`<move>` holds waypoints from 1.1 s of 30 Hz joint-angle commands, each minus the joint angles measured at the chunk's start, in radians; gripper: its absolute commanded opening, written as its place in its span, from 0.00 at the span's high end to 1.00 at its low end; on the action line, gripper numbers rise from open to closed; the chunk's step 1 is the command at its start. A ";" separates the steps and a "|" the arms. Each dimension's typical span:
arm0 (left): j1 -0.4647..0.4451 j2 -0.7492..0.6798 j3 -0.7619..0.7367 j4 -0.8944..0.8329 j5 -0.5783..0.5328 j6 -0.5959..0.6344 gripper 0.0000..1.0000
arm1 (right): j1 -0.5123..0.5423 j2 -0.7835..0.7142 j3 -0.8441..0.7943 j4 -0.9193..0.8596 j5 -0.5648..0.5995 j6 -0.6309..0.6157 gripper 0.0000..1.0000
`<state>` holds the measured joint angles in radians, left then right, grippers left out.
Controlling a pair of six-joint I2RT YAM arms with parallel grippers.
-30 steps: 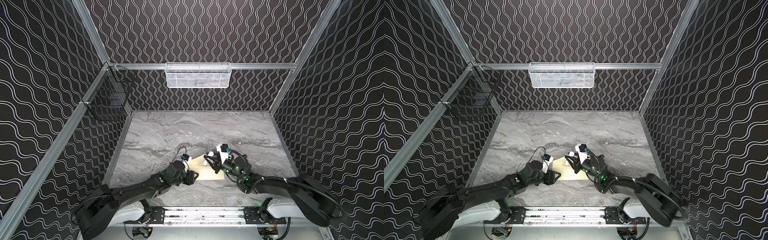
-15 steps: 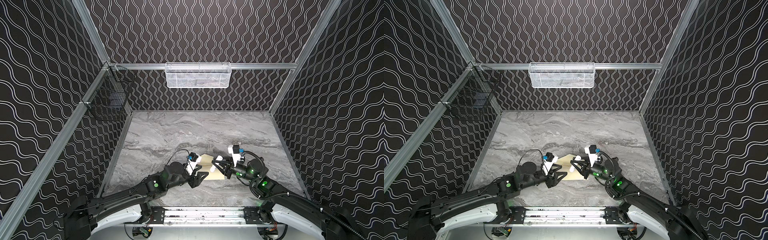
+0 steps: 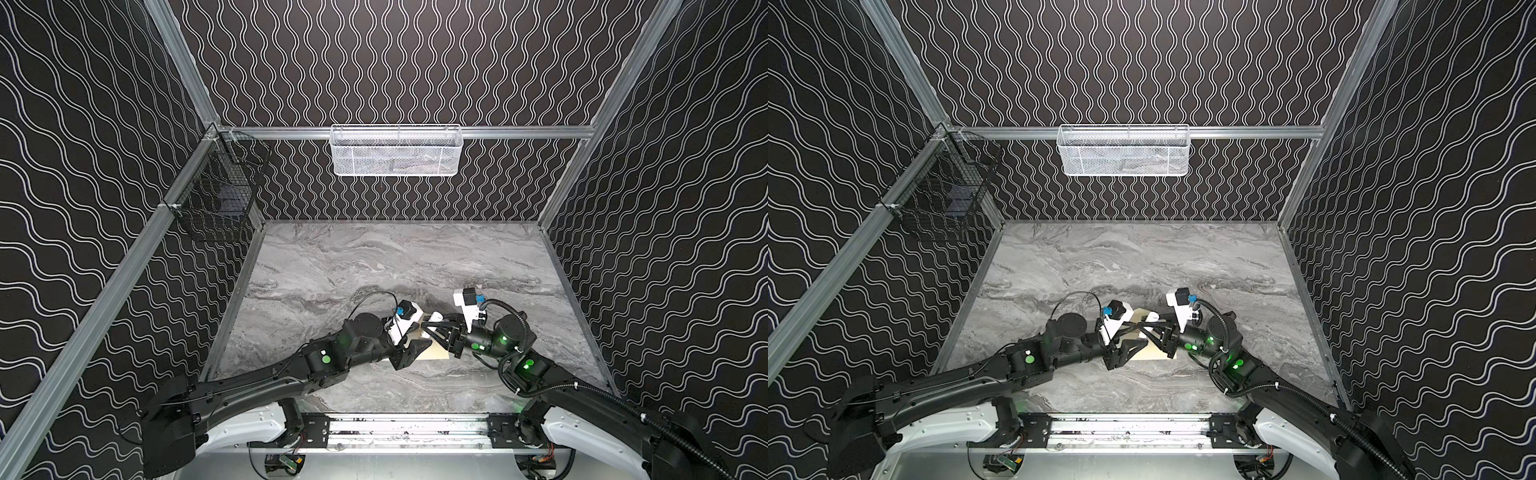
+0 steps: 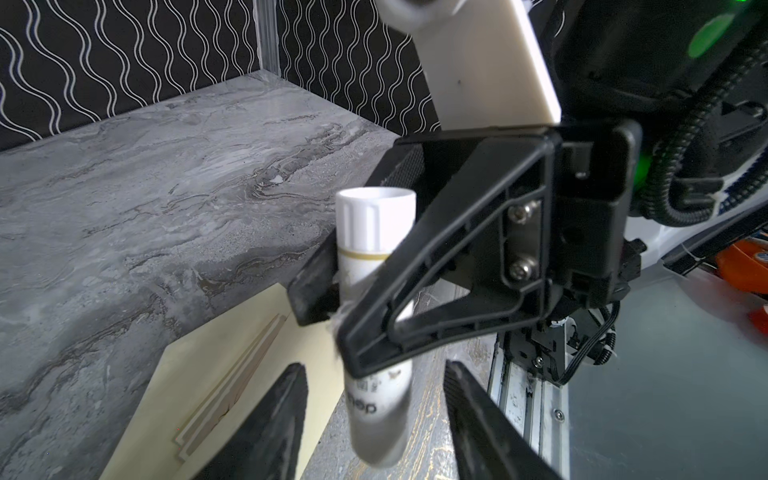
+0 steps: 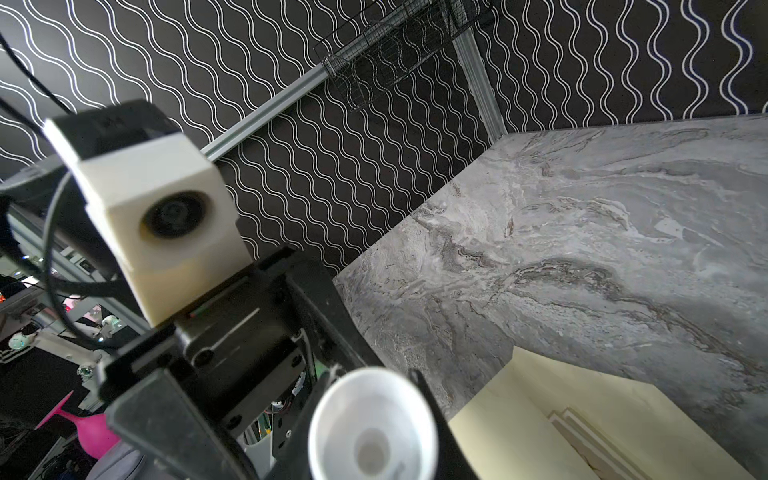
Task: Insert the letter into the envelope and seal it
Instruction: 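Close the left gripper on the glue stick while the right gripper releases it, then swing the right gripper away from the envelope while the left holds the glue stick upright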
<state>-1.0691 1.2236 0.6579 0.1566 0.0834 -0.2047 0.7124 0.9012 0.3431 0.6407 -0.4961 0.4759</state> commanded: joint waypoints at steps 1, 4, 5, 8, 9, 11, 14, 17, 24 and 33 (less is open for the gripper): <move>-0.002 0.017 0.010 0.041 0.020 0.025 0.44 | 0.001 0.001 0.015 0.070 -0.021 0.024 1.00; -0.002 0.033 0.021 0.034 0.012 0.020 0.47 | 0.002 0.008 0.020 0.082 -0.031 0.035 1.00; -0.002 0.035 0.023 0.036 0.010 0.020 0.48 | 0.004 0.010 0.026 0.079 -0.034 0.035 1.00; -0.002 0.040 0.027 0.046 -0.004 0.019 0.52 | 0.008 0.020 0.031 0.085 -0.038 0.039 1.00; -0.002 0.042 0.029 0.047 -0.008 0.020 0.53 | 0.012 0.024 0.032 0.089 -0.038 0.041 1.00; -0.002 0.044 0.037 0.046 -0.015 0.021 0.57 | 0.020 0.031 0.035 0.089 -0.037 0.038 1.00; -0.002 0.044 0.046 0.045 -0.025 0.021 0.59 | 0.031 0.035 0.034 0.090 -0.026 0.034 1.00; -0.002 0.043 0.054 0.039 -0.026 0.022 0.63 | 0.033 0.043 0.031 0.096 -0.024 0.035 1.00; -0.002 0.040 0.061 0.020 -0.043 0.009 0.75 | 0.035 0.044 0.030 0.078 -0.019 0.026 1.00; -0.002 0.030 0.081 -0.067 -0.063 0.055 0.85 | 0.035 -0.005 0.036 -0.011 0.005 -0.013 0.73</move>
<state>-1.0737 1.2613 0.7254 0.1192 0.0593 -0.1921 0.7452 0.9142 0.3672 0.6823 -0.4889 0.4889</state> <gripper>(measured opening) 0.274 0.275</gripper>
